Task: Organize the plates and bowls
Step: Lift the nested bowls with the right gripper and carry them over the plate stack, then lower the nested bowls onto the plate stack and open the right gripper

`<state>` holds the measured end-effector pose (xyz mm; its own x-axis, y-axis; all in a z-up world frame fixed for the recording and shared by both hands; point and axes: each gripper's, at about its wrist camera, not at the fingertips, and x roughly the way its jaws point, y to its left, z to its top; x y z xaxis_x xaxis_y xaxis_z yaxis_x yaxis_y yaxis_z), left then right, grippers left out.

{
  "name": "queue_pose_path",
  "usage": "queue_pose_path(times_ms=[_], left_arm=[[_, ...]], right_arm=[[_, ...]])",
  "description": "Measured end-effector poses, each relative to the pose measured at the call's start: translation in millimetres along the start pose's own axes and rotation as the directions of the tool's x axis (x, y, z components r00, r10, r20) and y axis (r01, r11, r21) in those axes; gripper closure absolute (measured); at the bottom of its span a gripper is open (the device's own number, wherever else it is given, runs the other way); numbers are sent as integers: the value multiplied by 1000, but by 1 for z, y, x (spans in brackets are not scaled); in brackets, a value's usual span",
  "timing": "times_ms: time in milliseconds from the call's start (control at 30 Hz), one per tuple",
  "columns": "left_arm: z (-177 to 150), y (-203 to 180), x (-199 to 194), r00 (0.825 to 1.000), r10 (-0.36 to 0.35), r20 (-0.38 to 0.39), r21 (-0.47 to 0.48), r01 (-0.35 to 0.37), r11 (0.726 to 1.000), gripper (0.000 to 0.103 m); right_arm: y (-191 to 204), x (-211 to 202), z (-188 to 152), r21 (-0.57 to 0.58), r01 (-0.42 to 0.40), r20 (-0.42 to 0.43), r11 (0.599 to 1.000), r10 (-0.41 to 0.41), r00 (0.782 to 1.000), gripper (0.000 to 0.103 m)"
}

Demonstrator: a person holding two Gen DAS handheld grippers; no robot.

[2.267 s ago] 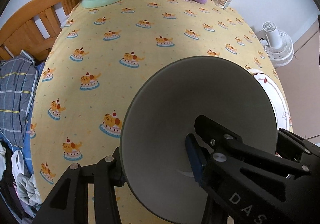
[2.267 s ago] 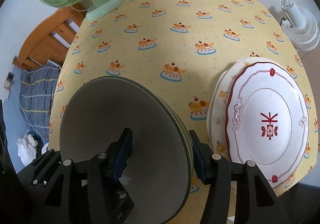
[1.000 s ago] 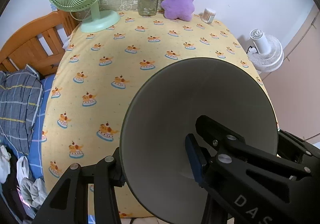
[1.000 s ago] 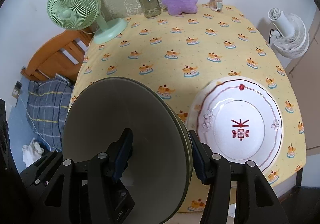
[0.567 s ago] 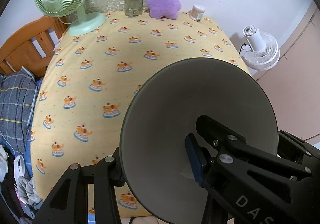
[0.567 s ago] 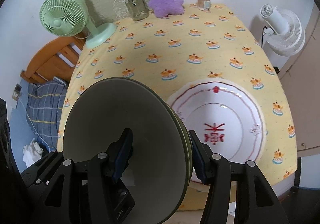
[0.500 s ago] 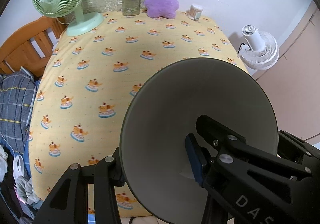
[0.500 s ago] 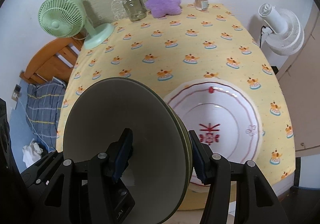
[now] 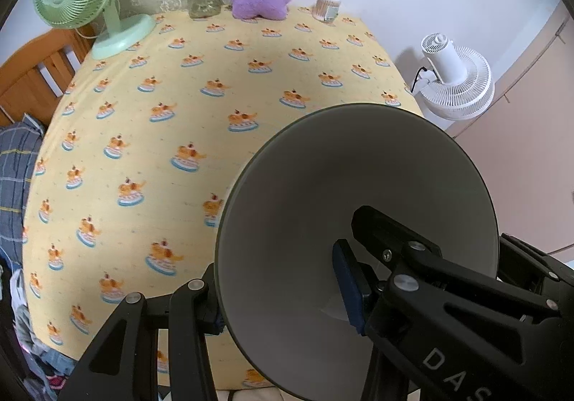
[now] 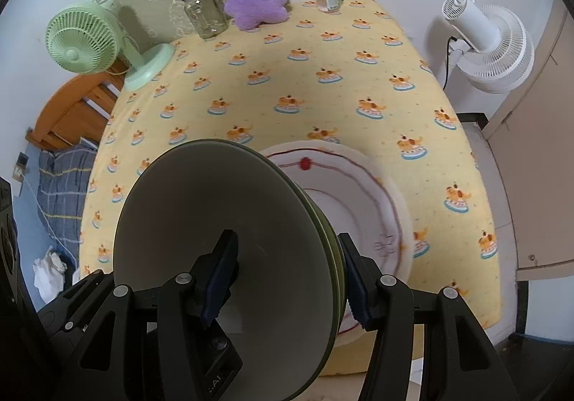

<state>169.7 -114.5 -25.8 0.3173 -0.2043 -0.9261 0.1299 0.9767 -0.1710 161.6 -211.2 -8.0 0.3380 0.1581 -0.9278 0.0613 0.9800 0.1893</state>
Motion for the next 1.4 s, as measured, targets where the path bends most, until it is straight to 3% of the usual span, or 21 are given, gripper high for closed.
queue_pose_path(times_ms=[400,833,1067,1167,1400], left_arm=[[1,-17,32,997,12,-73,-59,-17,998,54],[11,-21,36,997,47,-57,-53,-50,997,54],[3,-31,32,995,89,-42,-52,-91,995,32],[0,-31,26,992,121,-23,-67,-123,990,24],[-8,-29,1,989,133,57,-47,-131,990,17]], right_arm=[[-29,27,9,-25,-8,-95,1000,6,995,44],[-29,36,23,-62,-16,-96,998,10,995,42],[-36,37,16,-88,-49,-86,995,41,995,39],[-33,27,12,-122,-65,-49,990,59,997,27],[-30,6,5,-119,-36,27,992,39,999,20]])
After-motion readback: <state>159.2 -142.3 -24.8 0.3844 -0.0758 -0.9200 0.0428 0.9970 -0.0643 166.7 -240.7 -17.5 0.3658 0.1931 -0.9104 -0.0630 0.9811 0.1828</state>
